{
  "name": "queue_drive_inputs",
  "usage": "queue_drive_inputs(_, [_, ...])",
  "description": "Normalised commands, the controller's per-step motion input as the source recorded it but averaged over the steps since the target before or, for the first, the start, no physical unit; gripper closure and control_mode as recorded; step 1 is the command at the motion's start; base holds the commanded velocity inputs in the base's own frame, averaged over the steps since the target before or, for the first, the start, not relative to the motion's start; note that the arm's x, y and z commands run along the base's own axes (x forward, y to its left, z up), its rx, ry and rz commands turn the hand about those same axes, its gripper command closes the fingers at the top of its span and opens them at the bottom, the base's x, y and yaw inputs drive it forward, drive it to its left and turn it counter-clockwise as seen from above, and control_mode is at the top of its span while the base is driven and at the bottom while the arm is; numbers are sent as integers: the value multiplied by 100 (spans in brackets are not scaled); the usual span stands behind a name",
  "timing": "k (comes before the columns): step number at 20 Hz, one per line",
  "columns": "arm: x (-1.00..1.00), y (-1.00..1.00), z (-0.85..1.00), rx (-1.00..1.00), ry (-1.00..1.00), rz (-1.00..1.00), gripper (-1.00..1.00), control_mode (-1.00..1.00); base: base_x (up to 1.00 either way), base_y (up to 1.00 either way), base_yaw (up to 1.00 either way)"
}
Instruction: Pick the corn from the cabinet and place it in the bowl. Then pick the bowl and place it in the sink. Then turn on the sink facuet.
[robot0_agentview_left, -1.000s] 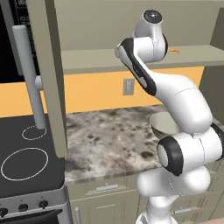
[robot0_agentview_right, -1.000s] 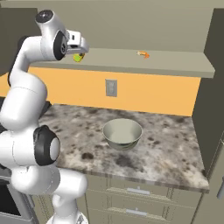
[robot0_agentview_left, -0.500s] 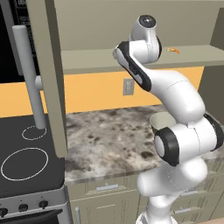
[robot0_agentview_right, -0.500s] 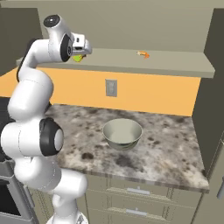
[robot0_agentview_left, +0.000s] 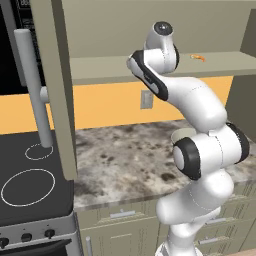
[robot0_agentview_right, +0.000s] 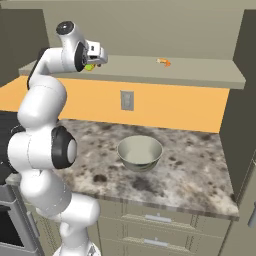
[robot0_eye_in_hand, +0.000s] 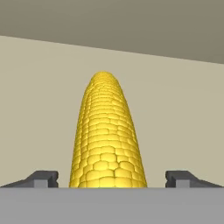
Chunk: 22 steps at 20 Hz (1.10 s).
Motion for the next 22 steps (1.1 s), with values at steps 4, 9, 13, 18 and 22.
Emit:
queue_drive_inputs(4, [0, 0, -1, 0, 0, 0, 100, -100, 0, 0, 0])
queue_drive_inputs(9, [-7, 0, -3, 0, 0, 0, 100, -100, 0, 0, 0])
queue_drive_inputs(13, [-85, 0, -6, 0, -1, 0, 100, -100, 0, 0, 0])
queue_drive_inputs(18, [-100, 0, 0, 3, -2, 0, 100, -100, 0, 0, 0])
queue_drive_inputs(22, [-100, -9, 0, 0, 0, -3, 100, -100, 0, 0, 0])
